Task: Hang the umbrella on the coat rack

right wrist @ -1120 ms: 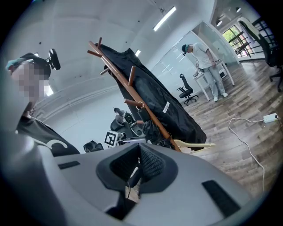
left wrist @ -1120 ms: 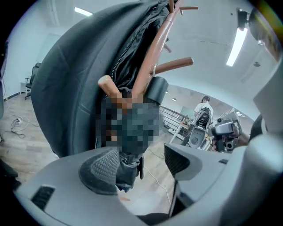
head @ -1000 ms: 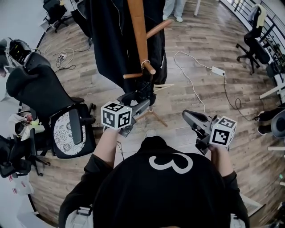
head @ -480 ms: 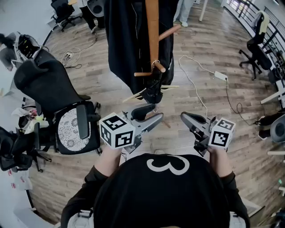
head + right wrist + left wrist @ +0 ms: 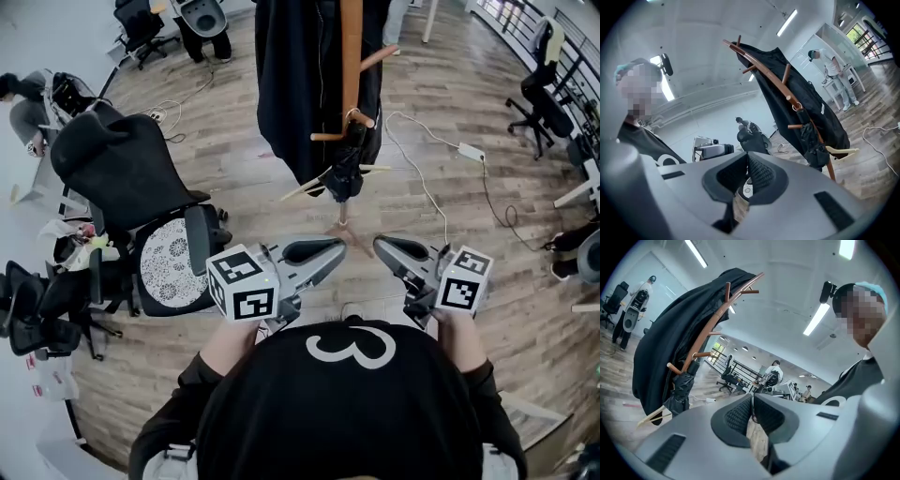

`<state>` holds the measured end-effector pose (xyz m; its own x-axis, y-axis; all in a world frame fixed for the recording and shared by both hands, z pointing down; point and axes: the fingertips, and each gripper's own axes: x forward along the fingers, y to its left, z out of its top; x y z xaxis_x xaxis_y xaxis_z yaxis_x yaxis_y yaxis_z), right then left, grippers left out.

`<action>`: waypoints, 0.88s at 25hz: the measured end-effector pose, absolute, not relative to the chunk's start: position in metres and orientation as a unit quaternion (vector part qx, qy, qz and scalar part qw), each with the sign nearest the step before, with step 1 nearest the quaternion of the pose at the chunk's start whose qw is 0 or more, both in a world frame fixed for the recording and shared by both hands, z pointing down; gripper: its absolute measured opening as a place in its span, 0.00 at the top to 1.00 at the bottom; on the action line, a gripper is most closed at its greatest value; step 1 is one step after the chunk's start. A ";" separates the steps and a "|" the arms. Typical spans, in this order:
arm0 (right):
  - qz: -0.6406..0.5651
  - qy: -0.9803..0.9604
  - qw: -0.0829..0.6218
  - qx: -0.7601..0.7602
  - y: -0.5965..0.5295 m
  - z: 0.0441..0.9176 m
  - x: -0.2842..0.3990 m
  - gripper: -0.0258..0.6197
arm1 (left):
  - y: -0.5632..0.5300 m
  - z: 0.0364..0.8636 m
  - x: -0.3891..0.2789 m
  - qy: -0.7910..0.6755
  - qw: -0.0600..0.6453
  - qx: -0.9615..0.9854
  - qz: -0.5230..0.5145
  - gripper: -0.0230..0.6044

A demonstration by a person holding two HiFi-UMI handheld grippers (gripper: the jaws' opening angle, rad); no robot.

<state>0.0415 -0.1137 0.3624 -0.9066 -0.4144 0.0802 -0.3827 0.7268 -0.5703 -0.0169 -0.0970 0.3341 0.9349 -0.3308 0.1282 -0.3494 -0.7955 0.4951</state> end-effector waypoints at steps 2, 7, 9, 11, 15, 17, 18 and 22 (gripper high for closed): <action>-0.297 0.927 0.034 -0.225 -0.101 0.360 0.034 0.92 | -0.084 0.329 -0.024 -0.175 0.257 0.950 0.015 0.92; -0.293 0.925 0.043 -0.240 -0.070 0.357 0.017 0.92 | -0.056 0.326 -0.041 -0.176 0.231 0.957 0.024 0.94; -0.292 0.925 0.048 -0.238 -0.056 0.355 0.011 0.92 | -0.047 0.329 -0.044 -0.177 0.217 0.959 0.038 0.94; -0.286 0.927 0.049 -0.236 -0.041 0.353 0.007 0.92 | -0.035 0.334 -0.046 -0.176 0.204 0.962 0.051 0.94; -0.264 0.931 0.038 -0.251 -0.015 0.351 0.004 0.92 | -0.009 0.333 -0.044 -0.151 0.208 0.965 0.048 0.94; -0.261 0.930 0.041 -0.256 -0.007 0.349 0.004 0.92 | -0.001 0.331 -0.044 -0.146 0.201 0.967 0.052 0.94; -0.260 0.929 0.043 -0.259 -0.005 0.348 0.004 0.92 | 0.001 0.331 -0.044 -0.144 0.197 0.968 0.055 0.94; -0.257 0.927 0.044 -0.269 0.007 0.346 0.004 0.92 | 0.012 0.330 -0.045 -0.133 0.191 0.970 0.063 0.94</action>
